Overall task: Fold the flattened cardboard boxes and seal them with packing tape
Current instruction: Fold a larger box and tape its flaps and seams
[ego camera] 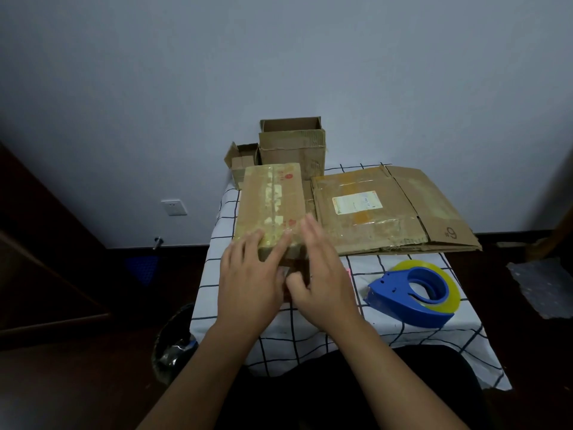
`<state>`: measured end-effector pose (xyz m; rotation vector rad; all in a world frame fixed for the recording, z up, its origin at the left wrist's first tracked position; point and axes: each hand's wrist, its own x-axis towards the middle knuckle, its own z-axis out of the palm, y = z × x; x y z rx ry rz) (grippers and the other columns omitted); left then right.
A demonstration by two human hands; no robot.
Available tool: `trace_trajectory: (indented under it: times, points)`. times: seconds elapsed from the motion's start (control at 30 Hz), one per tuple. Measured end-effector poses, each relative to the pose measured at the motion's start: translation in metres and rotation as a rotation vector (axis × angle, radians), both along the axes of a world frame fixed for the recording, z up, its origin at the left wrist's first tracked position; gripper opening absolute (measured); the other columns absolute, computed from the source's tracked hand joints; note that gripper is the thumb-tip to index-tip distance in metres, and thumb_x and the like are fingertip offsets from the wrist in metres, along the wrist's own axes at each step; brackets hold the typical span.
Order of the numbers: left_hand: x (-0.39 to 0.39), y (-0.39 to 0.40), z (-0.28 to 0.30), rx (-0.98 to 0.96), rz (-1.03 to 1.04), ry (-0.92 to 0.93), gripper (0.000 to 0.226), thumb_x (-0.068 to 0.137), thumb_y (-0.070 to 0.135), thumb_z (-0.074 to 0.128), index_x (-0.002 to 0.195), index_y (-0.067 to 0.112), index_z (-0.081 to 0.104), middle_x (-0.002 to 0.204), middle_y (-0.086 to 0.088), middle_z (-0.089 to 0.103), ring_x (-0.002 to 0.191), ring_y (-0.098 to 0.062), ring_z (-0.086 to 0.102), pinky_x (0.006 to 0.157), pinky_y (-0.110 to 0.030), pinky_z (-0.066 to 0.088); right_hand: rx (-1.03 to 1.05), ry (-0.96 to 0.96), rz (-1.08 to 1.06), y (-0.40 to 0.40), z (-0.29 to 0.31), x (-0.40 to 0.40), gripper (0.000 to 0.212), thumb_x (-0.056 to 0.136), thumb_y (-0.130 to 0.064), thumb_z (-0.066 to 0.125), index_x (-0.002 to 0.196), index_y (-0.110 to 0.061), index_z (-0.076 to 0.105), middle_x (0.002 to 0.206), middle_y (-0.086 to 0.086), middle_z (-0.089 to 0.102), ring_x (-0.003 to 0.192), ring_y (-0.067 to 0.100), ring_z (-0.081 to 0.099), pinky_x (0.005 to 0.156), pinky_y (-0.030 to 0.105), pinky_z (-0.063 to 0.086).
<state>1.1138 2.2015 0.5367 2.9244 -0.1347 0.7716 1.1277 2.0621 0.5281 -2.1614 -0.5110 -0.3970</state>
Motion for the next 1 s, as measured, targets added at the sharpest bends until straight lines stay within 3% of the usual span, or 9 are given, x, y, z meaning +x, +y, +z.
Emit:
trace_trajectory:
  times: [0.1,0.17,0.23,0.27,0.33,0.5,0.63,0.8,1.0]
  points:
    - [-0.002,0.007,-0.006,-0.165,-0.02,0.009,0.069,0.081,0.024,0.074,0.14,0.007,0.042,0.143,-0.018,0.047,0.13,-0.035,0.044,0.107,-0.048,0.038,-0.154,-0.077,-0.027,0.007,-0.006,0.007,0.063,0.082,-0.026,0.041,0.141,-0.007,0.05,0.153,0.004,0.042,0.147,0.02,0.028,0.11,0.044,0.043]
    - [-0.007,0.011,-0.009,-0.286,0.013,0.032,0.071,0.085,0.025,0.071,0.143,0.006,0.037,0.154,-0.02,0.032,0.139,-0.032,0.032,0.106,-0.043,0.038,-0.166,-0.086,-0.045,0.009,-0.009,0.008,0.059,0.082,-0.024,0.041,0.136,-0.006,0.054,0.149,0.005,0.048,0.145,0.023,0.033,0.105,0.044,0.047]
    - [-0.013,0.011,-0.011,-0.424,0.013,0.05,0.078,0.088,0.026,0.069,0.152,0.012,0.026,0.162,-0.011,0.019,0.142,-0.006,0.019,0.097,-0.026,0.039,-0.159,-0.107,-0.059,0.011,-0.009,0.008,0.056,0.081,-0.022,0.041,0.133,-0.006,0.056,0.147,0.004,0.05,0.143,0.023,0.036,0.101,0.04,0.048]
    - [-0.016,0.011,-0.009,-0.52,0.011,0.077,0.082,0.09,0.027,0.067,0.155,0.016,0.018,0.163,-0.004,0.015,0.137,0.007,0.014,0.095,-0.02,0.034,-0.157,-0.126,-0.07,0.012,-0.009,0.008,0.054,0.081,-0.021,0.042,0.131,-0.006,0.058,0.145,0.004,0.052,0.142,0.023,0.038,0.099,0.037,0.047]
    - [-0.014,0.014,-0.007,-0.729,0.005,0.114,0.087,0.09,0.028,0.066,0.157,0.023,0.011,0.161,0.006,0.021,0.136,0.009,0.019,0.101,-0.019,0.031,-0.166,-0.15,-0.091,0.011,-0.007,0.01,0.05,0.081,-0.015,0.048,0.129,-0.006,0.06,0.143,0.004,0.054,0.14,0.022,0.041,0.095,0.031,0.044]
    - [-0.011,0.026,-0.011,-1.027,-0.092,0.1,0.064,0.081,0.052,0.056,0.142,0.035,0.042,0.15,0.018,0.037,0.138,0.003,0.034,0.114,-0.034,0.036,-0.213,-0.117,-0.051,0.003,-0.001,0.01,0.055,0.082,-0.024,0.055,0.136,-0.012,0.056,0.149,-0.003,0.047,0.144,0.012,0.032,0.098,0.028,0.038]
    - [-0.002,0.033,-0.007,-1.021,-0.087,0.022,0.039,0.088,0.05,0.063,0.119,0.027,0.061,0.13,0.024,0.047,0.122,0.013,0.043,0.103,-0.022,0.043,-0.183,0.015,0.018,-0.004,0.009,0.01,0.06,0.09,-0.047,0.034,0.143,-0.023,0.052,0.152,-0.014,0.041,0.145,-0.001,0.023,0.111,0.022,0.025]
    - [0.006,0.04,-0.015,-0.849,-0.078,-0.082,0.019,0.087,0.021,0.073,0.104,0.018,0.067,0.122,0.014,0.051,0.113,0.02,0.042,0.088,0.001,0.033,-0.17,-0.04,-0.019,-0.005,0.005,0.022,0.037,0.096,-0.039,0.056,0.125,-0.019,0.068,0.135,-0.005,0.061,0.135,0.014,0.045,0.108,0.023,0.029]
    - [0.013,0.045,-0.019,-0.752,-0.11,-0.103,0.022,0.087,0.02,0.073,0.105,0.01,0.068,0.122,0.005,0.05,0.107,0.012,0.045,0.089,0.002,0.032,-0.255,-0.286,-0.062,-0.002,0.002,0.032,0.016,0.091,-0.018,0.066,0.106,-0.015,0.071,0.111,-0.002,0.069,0.102,0.026,0.059,0.072,0.041,0.057]
